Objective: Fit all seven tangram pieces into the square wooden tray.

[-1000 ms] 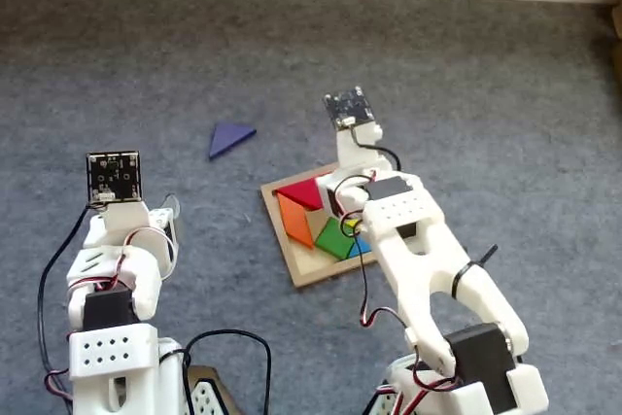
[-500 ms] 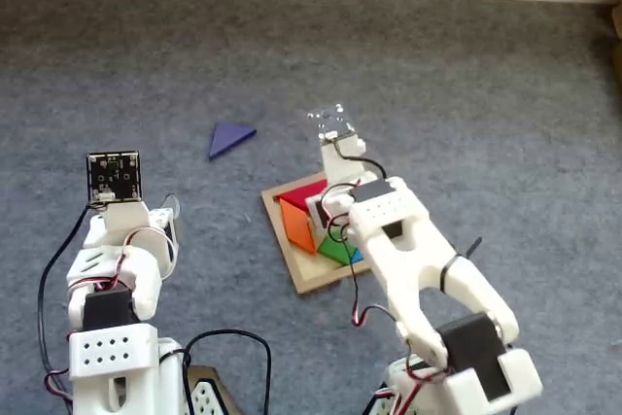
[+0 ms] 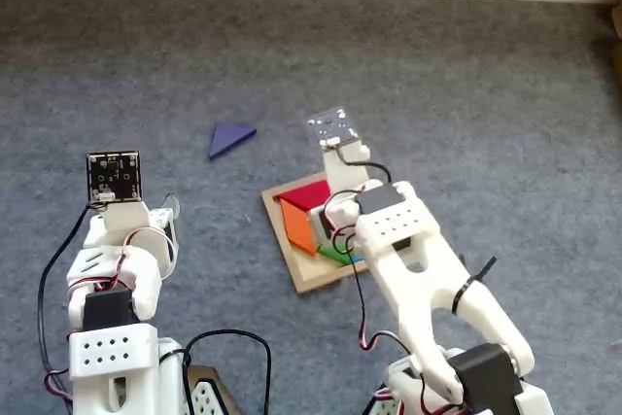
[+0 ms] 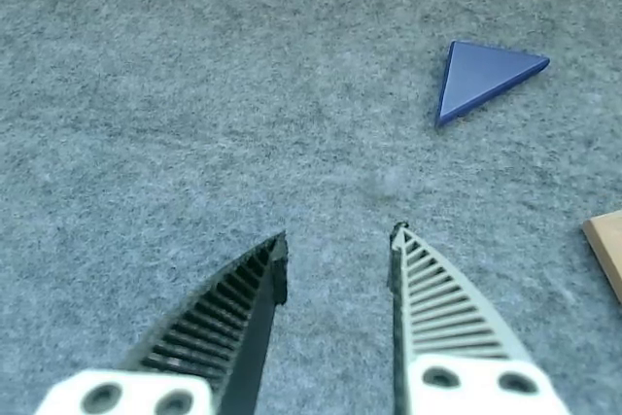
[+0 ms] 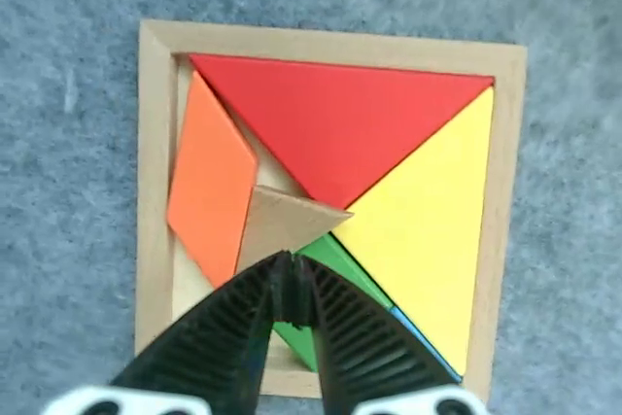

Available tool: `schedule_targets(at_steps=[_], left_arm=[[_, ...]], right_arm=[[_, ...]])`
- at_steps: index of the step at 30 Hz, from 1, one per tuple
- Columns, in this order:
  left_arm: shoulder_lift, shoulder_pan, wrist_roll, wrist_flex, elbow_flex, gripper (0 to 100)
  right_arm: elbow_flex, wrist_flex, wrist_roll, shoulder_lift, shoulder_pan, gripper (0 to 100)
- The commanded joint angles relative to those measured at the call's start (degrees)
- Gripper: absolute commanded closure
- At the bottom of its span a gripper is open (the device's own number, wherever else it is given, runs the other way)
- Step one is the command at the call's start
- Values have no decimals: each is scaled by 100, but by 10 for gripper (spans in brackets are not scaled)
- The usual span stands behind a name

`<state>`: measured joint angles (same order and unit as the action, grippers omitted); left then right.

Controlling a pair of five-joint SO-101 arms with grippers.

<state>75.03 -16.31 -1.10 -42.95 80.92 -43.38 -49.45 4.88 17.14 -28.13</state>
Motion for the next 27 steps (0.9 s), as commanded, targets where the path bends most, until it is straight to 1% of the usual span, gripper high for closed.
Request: schedule_targets(at_steps=[1,4,10,15,18,24,27], left_arm=[[84,-40,53,97,-22,810],[84,-40,53,97,-22,810],[84,-48,53,97,-22,810],[84,-48,53,97,-22,810],[84,-48,53,97,-22,810],[84,-48,53,105,-22,810],[84,-48,53,105,-22,810]], right_arm=[[101,-22,-44,163,-66,992],[154,110,-44,163,-84,992],[268,1174,-53,-57,-48,992],[303,1314,-53,-752,224,992],[286,1182,-44,-980,426,992],[470,-233,-9,-646,558,992],[462,-532,-9,-286,488,992]])
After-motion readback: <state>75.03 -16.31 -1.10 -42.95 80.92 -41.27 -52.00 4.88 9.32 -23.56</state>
